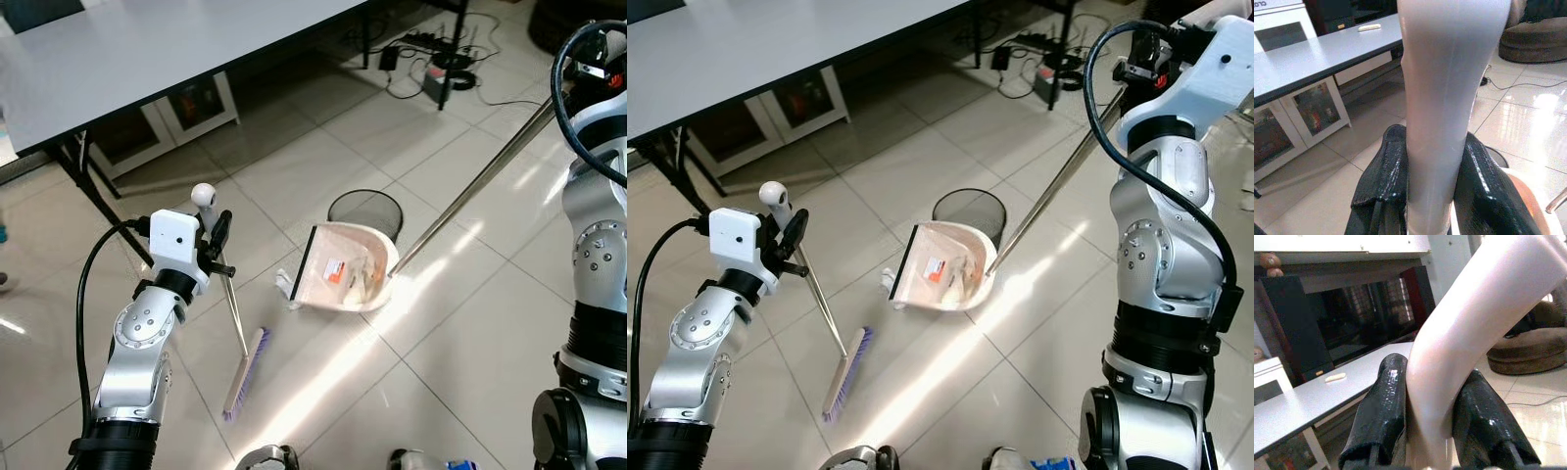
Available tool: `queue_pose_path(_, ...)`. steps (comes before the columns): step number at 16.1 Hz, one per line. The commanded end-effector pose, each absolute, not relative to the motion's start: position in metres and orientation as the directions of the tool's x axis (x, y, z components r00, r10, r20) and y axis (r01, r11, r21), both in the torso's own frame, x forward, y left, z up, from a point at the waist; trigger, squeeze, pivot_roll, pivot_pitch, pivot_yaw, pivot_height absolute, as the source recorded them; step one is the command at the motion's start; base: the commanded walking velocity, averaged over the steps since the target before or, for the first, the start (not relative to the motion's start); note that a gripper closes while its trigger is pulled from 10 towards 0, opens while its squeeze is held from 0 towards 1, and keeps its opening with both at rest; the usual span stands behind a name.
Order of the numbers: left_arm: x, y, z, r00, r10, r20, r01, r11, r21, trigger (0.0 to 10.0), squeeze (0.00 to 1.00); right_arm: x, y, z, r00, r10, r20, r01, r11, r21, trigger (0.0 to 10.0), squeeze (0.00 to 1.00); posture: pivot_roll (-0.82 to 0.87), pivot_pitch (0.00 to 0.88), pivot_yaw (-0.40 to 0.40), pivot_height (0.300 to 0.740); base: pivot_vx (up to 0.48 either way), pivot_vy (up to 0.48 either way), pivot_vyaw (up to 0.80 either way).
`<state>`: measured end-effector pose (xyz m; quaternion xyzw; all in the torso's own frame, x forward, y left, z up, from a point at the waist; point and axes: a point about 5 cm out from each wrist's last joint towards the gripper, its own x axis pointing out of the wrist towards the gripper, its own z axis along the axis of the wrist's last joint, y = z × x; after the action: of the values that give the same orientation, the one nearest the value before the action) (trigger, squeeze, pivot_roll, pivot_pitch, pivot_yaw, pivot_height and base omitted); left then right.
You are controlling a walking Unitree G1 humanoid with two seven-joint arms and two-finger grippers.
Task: Sweep floor
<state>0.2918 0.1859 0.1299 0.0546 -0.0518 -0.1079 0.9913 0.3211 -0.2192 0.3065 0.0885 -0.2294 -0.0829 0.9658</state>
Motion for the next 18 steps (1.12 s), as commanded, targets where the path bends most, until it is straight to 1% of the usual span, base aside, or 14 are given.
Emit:
queue_pose_path(1, 0.2908, 0.1885, 0.1363, 0.971, -0.211, 0.113, 0.197, 0.972, 0.126, 10.0, 0.0, 0.3175, -0.217, 0.3228, 0.843, -0.194, 0.501, 0.089, 0.97, 0.225, 10.0, 0.0, -0.02, 0.085, 0.101, 0.74, 0.424, 0.0, 0.0)
queue_pose_path(18, 0.29, 0.1866, 0.1376, 0.966, -0.229, 0.119, 0.216, 0.97, 0.114, 10.0, 0.0, 0.3163, -0.2174, 0.3213, 0.84, -0.206, 0.501, 0.096, 0.967, 0.237, 10.0, 0.0, -0.01, 0.096, 0.11, 0.74, 0.474, 0.0, 0.0)
